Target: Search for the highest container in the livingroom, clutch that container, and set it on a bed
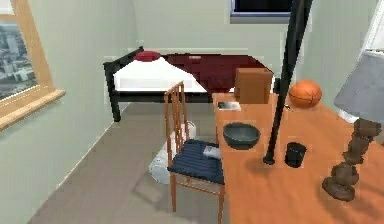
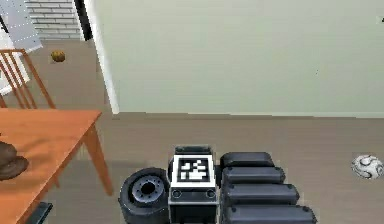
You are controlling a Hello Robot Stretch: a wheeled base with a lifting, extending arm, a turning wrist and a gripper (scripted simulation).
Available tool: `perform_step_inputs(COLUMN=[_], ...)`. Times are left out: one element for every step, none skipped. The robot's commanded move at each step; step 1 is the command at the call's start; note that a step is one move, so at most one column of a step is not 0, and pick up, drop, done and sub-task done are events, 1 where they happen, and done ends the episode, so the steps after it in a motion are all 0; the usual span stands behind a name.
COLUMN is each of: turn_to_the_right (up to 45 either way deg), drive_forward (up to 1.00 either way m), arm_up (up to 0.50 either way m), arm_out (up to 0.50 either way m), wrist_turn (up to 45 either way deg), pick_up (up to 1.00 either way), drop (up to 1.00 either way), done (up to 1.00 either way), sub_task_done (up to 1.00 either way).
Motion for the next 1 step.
perform_step_inputs(turn_to_the_right=[-36.0], drive_forward=[0.00], arm_up=[0.00], arm_out=[0.00], wrist_turn=[0.0], pick_up=[0.00], drop=[0.00], done=[0.00], sub_task_done=[0.00])
